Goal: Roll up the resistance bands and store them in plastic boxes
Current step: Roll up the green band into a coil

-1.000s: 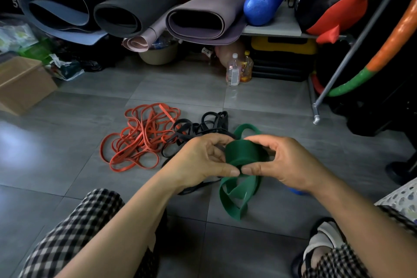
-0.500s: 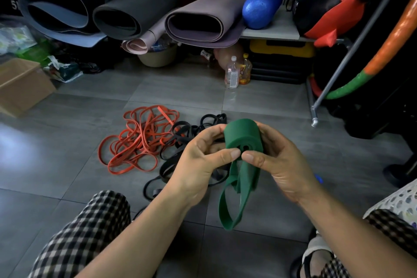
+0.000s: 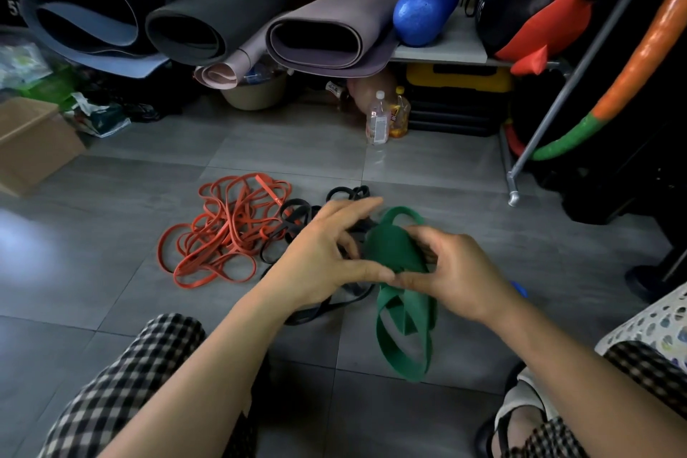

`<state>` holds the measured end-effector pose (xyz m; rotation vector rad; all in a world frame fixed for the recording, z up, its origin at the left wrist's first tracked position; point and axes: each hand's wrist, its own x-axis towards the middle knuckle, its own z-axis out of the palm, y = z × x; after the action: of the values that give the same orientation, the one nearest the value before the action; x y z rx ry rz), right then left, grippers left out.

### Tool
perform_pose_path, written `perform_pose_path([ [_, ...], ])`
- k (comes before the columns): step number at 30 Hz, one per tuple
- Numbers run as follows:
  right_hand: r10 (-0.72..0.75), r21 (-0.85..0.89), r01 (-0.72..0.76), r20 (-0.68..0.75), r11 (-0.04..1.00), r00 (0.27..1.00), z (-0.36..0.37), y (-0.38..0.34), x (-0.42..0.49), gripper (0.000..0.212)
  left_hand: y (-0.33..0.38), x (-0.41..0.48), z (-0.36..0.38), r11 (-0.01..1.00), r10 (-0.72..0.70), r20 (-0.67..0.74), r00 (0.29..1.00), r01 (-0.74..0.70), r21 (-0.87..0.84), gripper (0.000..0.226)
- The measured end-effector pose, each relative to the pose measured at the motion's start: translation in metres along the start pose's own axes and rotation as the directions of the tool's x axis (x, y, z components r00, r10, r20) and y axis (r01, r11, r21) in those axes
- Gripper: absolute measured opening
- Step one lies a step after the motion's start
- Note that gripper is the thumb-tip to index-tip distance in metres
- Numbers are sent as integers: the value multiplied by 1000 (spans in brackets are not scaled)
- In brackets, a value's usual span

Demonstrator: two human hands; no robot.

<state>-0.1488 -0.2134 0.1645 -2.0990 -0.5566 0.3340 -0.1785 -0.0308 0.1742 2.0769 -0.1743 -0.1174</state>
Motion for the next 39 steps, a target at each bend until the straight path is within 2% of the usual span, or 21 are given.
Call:
perform_pose_path([
  [1, -25, -74, 26, 11, 997, 1000, 2, -2, -1, 48, 1, 0, 0, 999, 34, 33, 999, -35, 34, 68],
  [3, -61, -108, 63, 15, 992, 998, 4, -5, -2, 46, 0, 1, 0, 995, 58, 47, 997, -62, 83, 53],
  [6, -70, -106, 67, -22, 992, 997, 1, -7, 0, 52, -2, 1, 3, 993, 69, -26, 997, -66, 101, 49],
  [8, -59, 7, 59, -17, 998, 998, -3, -5, 2, 56, 0, -1, 5, 998, 62, -86, 994, -64, -20, 46],
  [11, -65, 291, 69, -23, 954, 998, -9, 1, 3, 61, 5, -4, 6, 956, 10, -135, 991, -49, -289, 47],
  [13, -64, 476, 74, -37, 876, 997, -9, 3, 4, 67, 6, -3, 7, 846, -13, -137, 990, -62, -530, 43],
  [15, -53, 595, 77, -58, 800, 997, -6, 3, 5, 72, 3, -2, 8, 709, -24, -140, 990, -82, -701, 40],
  [18, -48, 663, 98, -93, 742, 995, 2, 2, 5, 76, -2, -2, 17, 556, -21, -108, 994, -78, -828, 46],
  [20, -46, 688, 120, -125, 716, 991, 6, 2, 5, 68, -6, -2, 23, 449, -44, -73, 996, -46, -892, 53],
  [22, -31, 706, 125, -145, 697, 989, 7, 1, 6, 56, -9, -1, 25, 403, -74, -51, 996, -17, -915, 46],
  [24, -16, 694, 118, -151, 711, 988, 5, 1, 6, 48, -9, -1, 23, 427, -57, -13, 998, 12, -904, 50],
  [25, -10, 676, 106, -145, 729, 989, 3, 1, 7, 46, -9, 1, 20, 478, -65, 11, 998, 41, -877, 52],
  [27, 13, 601, 64, -122, 797, 992, -1, 3, 6, 46, -4, 3, 11, 669, -122, 48, 991, 118, -733, 50],
  [29, 17, 350, 28, -124, 936, 992, -4, 4, 5, 52, -1, 5, 2, 909, -155, -19, 988, 136, -393, 57],
  [30, 4, 173, 16, -116, 985, 993, -4, 3, 5, 56, -1, 6, -2, 969, -118, -33, 992, 108, -221, 63],
  [32, -50, -97, 41, -85, 994, 995, 0, -1, 2, 59, -2, 5, -4, 999, -35, 19, 999, 35, 17, 70],
  [35, -120, -161, 109, -64, 981, 991, 1, -7, 0, 56, -4, 4, -2, 1000, 9, 5, 1000, -9, 28, 55],
  [37, -116, -45, 113, -84, 993, 990, -5, -3, 3, 58, -3, 3, -1, 996, 8, -50, 999, -13, -93, 50],
  [39, -82, 167, 95, -85, 981, 993, -11, 2, 5, 62, -2, 1, 2, 961, -14, -72, 997, -7, -275, 48],
])
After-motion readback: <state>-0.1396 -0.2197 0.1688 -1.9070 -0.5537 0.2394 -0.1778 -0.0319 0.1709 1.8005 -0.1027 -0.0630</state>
